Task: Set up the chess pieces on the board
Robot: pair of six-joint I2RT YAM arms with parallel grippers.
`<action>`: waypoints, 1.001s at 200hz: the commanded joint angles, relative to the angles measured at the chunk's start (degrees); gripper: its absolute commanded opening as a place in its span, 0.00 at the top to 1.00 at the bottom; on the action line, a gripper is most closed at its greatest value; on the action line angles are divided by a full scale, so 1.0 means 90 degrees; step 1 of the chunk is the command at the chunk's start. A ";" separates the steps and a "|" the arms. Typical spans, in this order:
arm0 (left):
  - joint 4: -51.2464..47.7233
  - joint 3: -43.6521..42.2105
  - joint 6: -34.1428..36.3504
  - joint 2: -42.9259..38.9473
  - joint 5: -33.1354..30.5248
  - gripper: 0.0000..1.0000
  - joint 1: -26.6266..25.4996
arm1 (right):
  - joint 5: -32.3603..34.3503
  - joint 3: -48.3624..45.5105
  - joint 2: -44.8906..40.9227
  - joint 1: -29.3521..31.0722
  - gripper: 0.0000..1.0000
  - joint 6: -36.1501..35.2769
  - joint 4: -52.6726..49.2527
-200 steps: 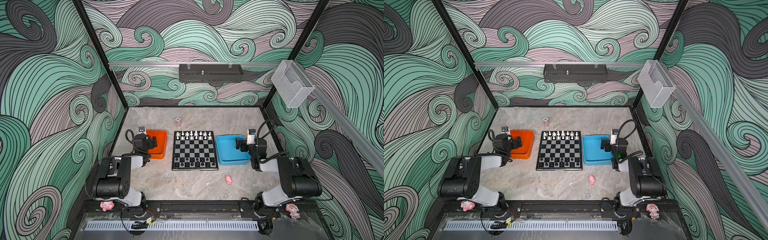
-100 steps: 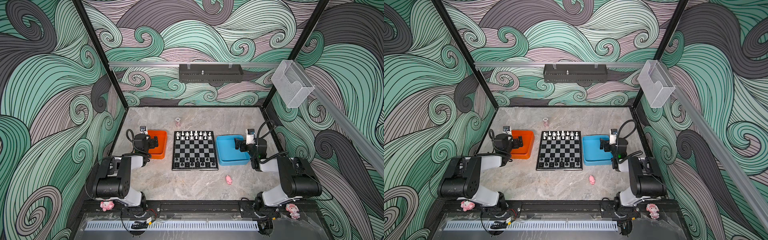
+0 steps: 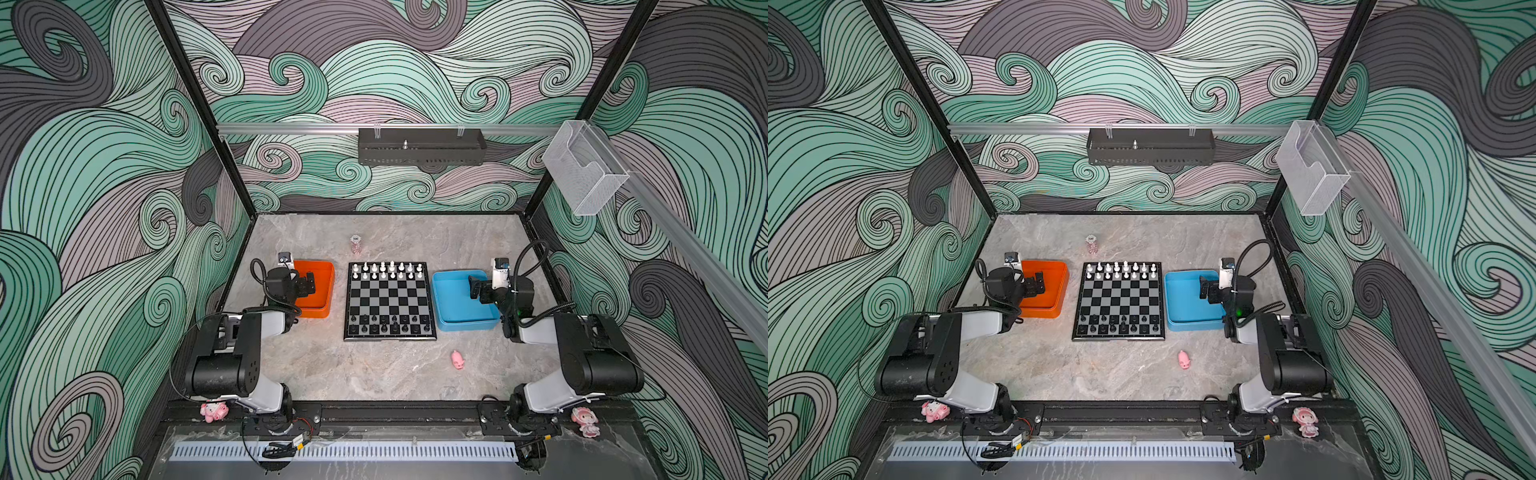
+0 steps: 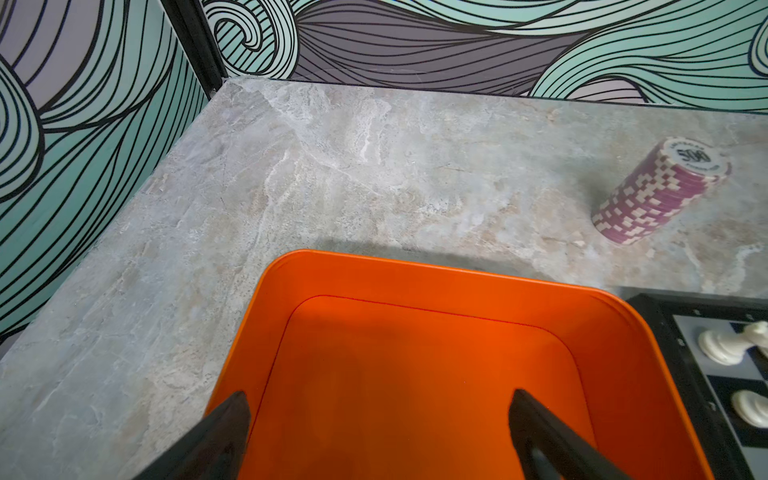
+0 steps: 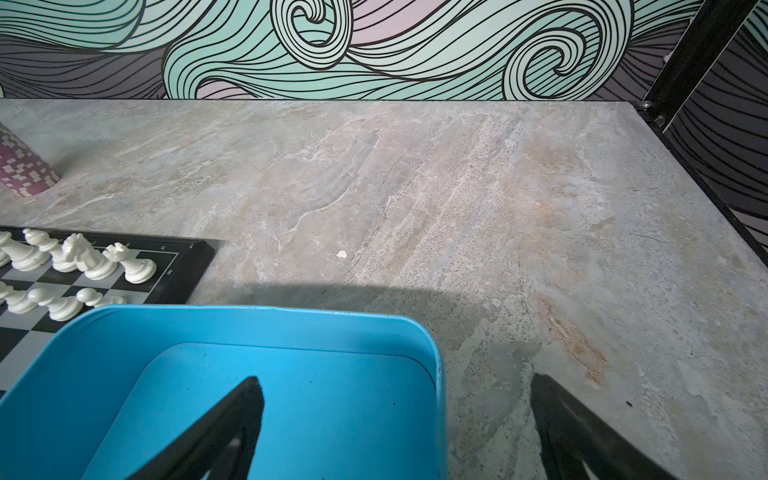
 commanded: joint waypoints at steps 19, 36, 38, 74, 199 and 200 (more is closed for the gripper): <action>0.0201 -0.0072 0.0004 0.0019 0.0092 0.01 0.0054 | -0.0165 -0.0016 -0.0066 0.0001 0.01 -0.0091 0.0302; 0.0462 -0.0267 0.0000 -0.0086 0.0084 0.01 0.0054 | -0.0319 -0.0209 -0.0129 0.0001 0.01 -0.0153 0.0611; 0.0499 -0.0294 -0.0006 -0.0106 0.0083 0.01 0.0054 | -0.0326 -0.0237 -0.0139 0.0001 0.01 -0.0154 0.0656; 0.0584 -0.0311 -0.0115 -0.0018 -0.0181 0.01 0.0054 | -0.0049 0.0086 -0.0020 0.0003 0.01 -0.0028 0.0182; 0.0296 -0.0120 0.0110 0.0036 0.0400 0.01 0.0093 | -0.0009 0.0053 -0.0054 -0.0007 0.01 -0.0027 0.0190; 0.0298 -0.0122 0.0110 0.0033 0.0402 0.01 0.0093 | -0.0009 0.0053 -0.0059 -0.0003 0.01 -0.0027 0.0196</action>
